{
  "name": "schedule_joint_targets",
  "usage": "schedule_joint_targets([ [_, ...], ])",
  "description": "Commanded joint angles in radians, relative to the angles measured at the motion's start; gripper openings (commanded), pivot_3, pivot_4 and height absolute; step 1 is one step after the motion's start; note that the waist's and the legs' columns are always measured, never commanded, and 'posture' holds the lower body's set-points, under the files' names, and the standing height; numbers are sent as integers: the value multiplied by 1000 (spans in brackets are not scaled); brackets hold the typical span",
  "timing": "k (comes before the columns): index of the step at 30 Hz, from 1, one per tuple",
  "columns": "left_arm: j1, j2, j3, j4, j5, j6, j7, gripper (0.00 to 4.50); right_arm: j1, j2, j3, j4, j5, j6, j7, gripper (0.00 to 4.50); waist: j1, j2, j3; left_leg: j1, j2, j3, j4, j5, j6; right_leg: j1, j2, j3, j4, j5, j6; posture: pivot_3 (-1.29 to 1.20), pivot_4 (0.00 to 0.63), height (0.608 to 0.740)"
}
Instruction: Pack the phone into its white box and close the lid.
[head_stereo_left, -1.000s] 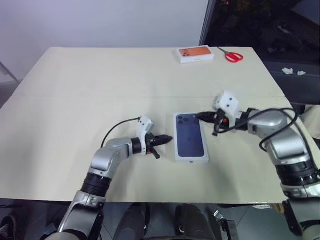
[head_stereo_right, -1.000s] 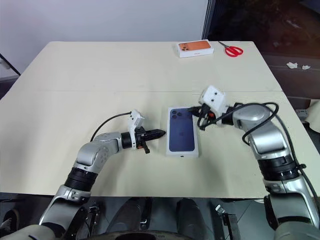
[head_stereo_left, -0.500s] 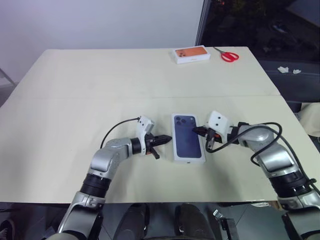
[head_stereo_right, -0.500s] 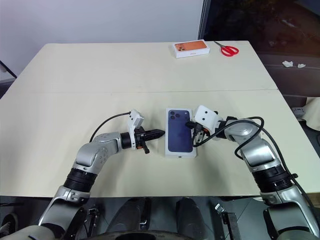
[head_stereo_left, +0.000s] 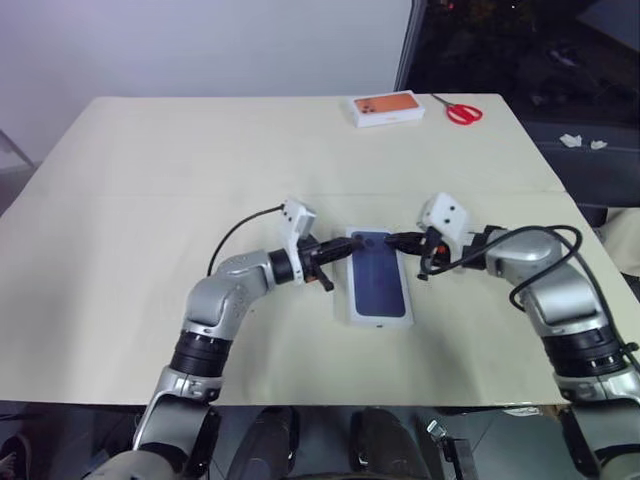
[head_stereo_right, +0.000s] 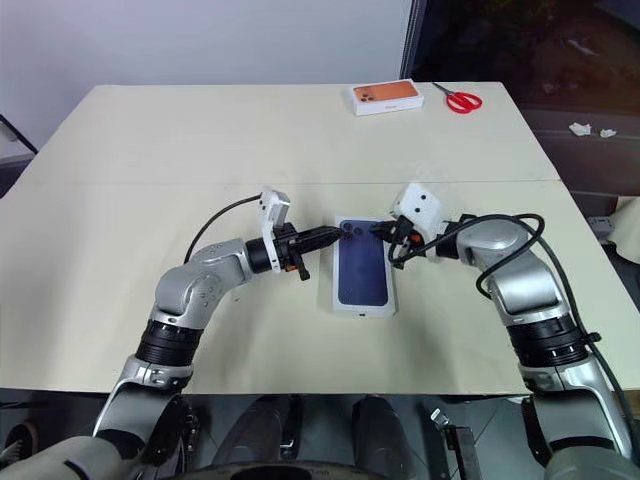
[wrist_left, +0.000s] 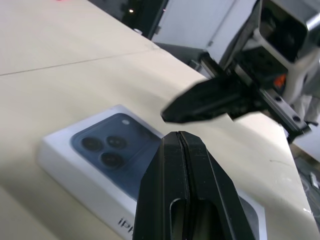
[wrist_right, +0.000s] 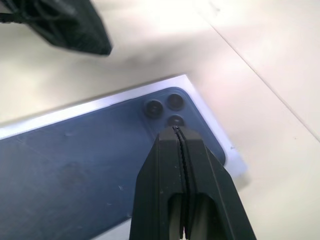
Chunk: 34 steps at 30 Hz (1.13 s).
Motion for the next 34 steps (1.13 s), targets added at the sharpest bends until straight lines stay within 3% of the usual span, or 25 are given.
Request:
schedule_joint_targets([
  [1, 15, 31, -108, 23, 76, -21, -37, 0, 49, -26, 40, -1, -68, -51, -15, 37, -1, 0, 0, 0, 0, 0, 0, 0, 0, 0, 0, 0, 0, 0, 0, 0, 150, 740],
  [7, 45, 85, -195, 56, 154, -39, -65, 0, 134, -29, 93, -69, -83, -25, 2, 37, -2, 0, -2, 5, 0, 0, -1, 0, 0, 5, 0, 0, 0, 0, 0, 0, 150, 740],
  [13, 28, 66, -106, 72, 94, -39, -70, 0, 83, 37, 6, -77, 30, 99, -12, 37, -5, -1, -3, 10, 1, 0, -2, -1, 1, 10, 0, 0, -3, 0, 0, 0, 150, 740],
  [16, 8, 71, -16, 54, 44, -17, -53, 901, 47, 49, -38, -86, 91, 118, 5, 940, -6, -1, -2, 7, 1, 0, -2, -1, 1, 8, 0, 0, -2, 0, 0, 0, 150, 740],
  [23, 34, 235, 179, -45, -45, -18, -90, 4440, -5, 39, -117, -71, 186, 115, 40, 4472, -9, -1, -1, 0, 1, 0, -1, 0, 0, -2, 0, 0, 1, 0, 0, 0, 150, 740],
  [28, 138, 385, 286, -75, -71, -65, -166, 4486, 45, -22, -136, -78, 228, 99, 124, 4500, -9, 0, -1, 0, 1, 0, -1, 0, 0, -1, -1, 1, 0, 0, 0, 0, 150, 740],
  [34, 371, 552, 420, -139, -69, -151, -237, 4486, 146, -119, -184, -48, 215, -38, 221, 4500, -8, 0, -1, 0, 1, 0, -3, -1, 1, -2, -2, 1, -2, 0, 0, 0, 150, 740],
])
